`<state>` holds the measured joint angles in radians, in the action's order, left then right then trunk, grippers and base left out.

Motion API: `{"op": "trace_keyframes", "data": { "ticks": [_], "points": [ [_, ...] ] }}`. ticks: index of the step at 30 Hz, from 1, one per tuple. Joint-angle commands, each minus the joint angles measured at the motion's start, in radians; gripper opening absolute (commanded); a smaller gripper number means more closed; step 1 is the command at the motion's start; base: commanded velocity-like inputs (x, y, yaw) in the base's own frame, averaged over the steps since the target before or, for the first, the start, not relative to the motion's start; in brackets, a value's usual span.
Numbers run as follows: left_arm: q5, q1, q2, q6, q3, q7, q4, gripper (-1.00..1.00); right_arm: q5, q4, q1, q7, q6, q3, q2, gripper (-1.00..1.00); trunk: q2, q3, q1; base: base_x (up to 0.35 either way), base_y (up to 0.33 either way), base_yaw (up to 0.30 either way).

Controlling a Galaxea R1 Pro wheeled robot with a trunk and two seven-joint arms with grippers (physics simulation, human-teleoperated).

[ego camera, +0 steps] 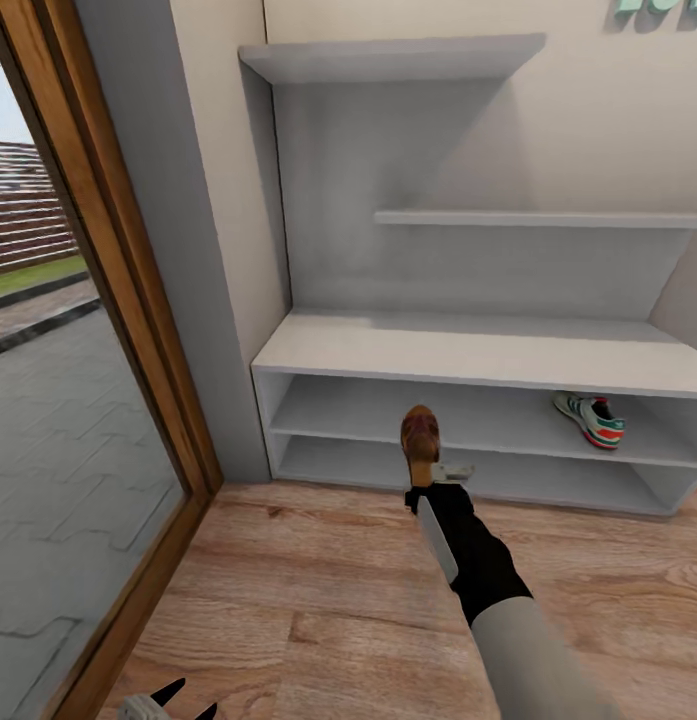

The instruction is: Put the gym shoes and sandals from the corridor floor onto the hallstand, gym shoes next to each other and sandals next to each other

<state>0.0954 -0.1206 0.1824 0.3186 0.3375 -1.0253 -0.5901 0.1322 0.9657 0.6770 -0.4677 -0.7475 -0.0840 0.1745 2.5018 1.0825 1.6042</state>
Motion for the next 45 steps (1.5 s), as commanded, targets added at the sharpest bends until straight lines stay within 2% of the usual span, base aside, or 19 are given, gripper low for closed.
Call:
{"op": "trace_keyframes", "data": {
  "ticks": [1, 3, 7, 18, 21, 29, 43, 45],
  "points": [
    [0.001, -0.001, 0.0, 0.005, 0.001, -0.004, 0.0, 1.0, 0.036, 0.001, 0.018, -0.012, -0.023, -0.001, 0.0, -1.0, 0.0, 0.001, 0.0, 0.001, 0.001, 0.0],
    [0.001, -0.001, 0.0, 0.005, 0.001, -0.004, -0.001, 1.0, 0.071, 0.001, 0.035, -0.012, -0.048, 0.0, 0.0, -1.0, 0.0, 0.001, 0.0, 0.0, 0.0, 0.0],
    [0.001, -0.001, 0.0, 0.005, 0.0, -0.005, -0.002, 1.0, 0.096, 0.001, 0.045, -0.012, -0.063, 0.002, 0.0, -1.0, 0.0, 0.001, 0.0, 0.0, 0.0, 0.0],
    [0.001, -0.001, 0.0, 0.005, 0.001, -0.005, -0.001, 1.0, 0.099, -0.005, 0.047, -0.011, -0.065, 0.004, 0.0, -1.0, 0.0, 0.001, 0.0, 0.025, 0.025, 0.0],
    [0.001, -0.001, -0.001, 0.005, 0.001, -0.005, -0.001, 1.0, 0.099, -0.066, 0.047, -0.011, -0.065, 0.006, 0.0, -1.0, 0.0, 0.001, 0.0, 0.147, 0.205, 0.0],
    [0.001, -0.001, -0.002, 0.005, 0.001, -0.005, 0.0, 1.0, 0.099, -0.142, 0.047, -0.012, -0.064, 0.009, 0.0, -1.0, 0.0, 0.001, 0.0, 0.084, 0.113, 0.0],
    [0.001, -0.001, -0.001, 0.005, 0.0, -0.004, -0.002, 1.0, 0.099, -0.157, 0.047, -0.011, -0.064, 0.009, 0.0, -1.0, 0.0, 0.002, 0.0, 0.006, 0.007, 0.0],
    [0.001, -0.001, -0.001, 0.005, 0.0, -0.004, -0.002, 1.0, 0.099, -0.156, 0.047, -0.011, -0.064, 0.009, 0.0, -1.0, 0.001, 0.01, 0.001, 0.0, 0.0, 0.0]
  ]
}}
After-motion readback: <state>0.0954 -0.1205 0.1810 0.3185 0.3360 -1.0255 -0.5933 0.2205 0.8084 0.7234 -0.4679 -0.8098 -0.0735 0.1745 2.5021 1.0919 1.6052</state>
